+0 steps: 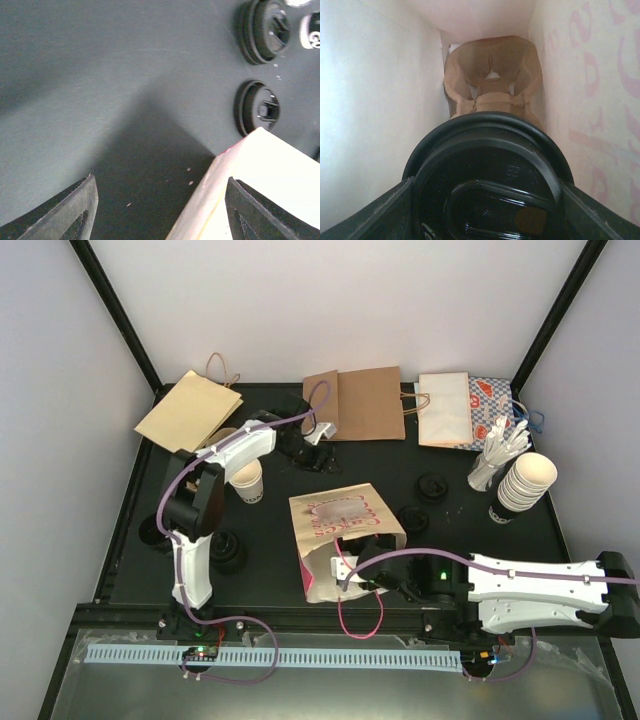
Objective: Pack the takeout coffee
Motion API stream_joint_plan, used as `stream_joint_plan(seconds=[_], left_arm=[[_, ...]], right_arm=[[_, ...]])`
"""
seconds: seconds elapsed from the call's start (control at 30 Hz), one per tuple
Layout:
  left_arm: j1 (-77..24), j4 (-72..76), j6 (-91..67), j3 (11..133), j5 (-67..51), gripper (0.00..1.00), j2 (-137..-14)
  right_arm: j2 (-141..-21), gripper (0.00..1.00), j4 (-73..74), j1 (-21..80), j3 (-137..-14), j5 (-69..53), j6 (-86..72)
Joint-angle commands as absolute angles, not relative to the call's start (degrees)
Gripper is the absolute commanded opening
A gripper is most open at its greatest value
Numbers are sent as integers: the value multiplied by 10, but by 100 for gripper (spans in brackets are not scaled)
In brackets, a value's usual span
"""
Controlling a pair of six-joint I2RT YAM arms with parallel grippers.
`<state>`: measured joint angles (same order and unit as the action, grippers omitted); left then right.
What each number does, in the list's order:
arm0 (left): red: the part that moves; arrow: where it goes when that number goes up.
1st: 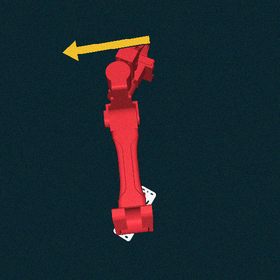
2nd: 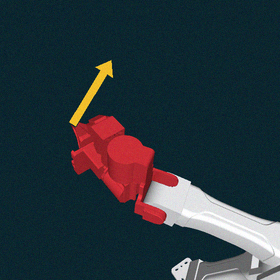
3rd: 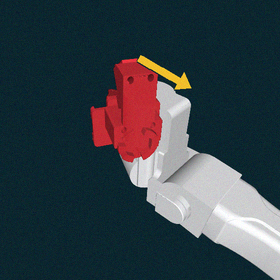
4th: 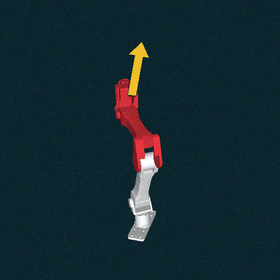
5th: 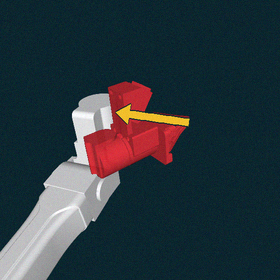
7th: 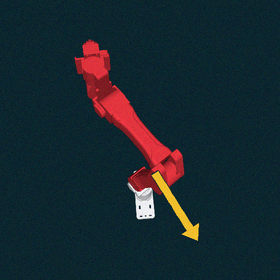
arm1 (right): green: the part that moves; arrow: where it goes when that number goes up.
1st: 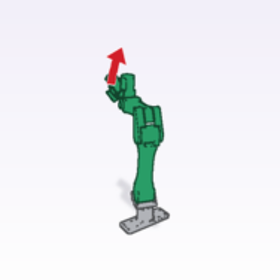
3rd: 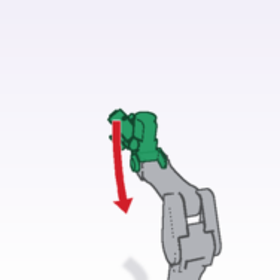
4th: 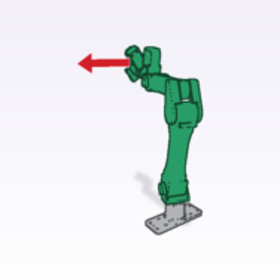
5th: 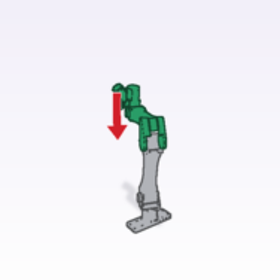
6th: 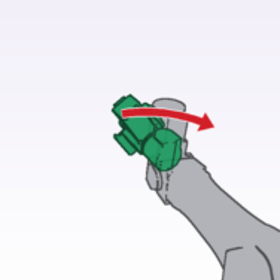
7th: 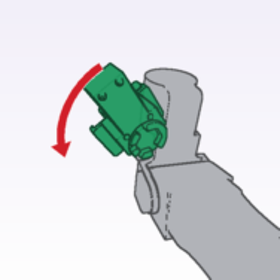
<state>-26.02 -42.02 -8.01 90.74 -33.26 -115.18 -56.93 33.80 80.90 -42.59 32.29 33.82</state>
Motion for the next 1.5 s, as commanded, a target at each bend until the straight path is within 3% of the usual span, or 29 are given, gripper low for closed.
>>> stream_joint_plan(seconds=[0.0,0.2,1.47], left_arm=[[-264,-372,-61,924,-463,70,-1170],[-268,-358,-63,920,-533,59,-1186],[-288,-409,-41,908,-554,50,-1190]], right_arm=[[-578,54,330,802,-433,329,350],[-588,53,315,792,-424,330,361],[-625,53,249,766,-390,302,367]])
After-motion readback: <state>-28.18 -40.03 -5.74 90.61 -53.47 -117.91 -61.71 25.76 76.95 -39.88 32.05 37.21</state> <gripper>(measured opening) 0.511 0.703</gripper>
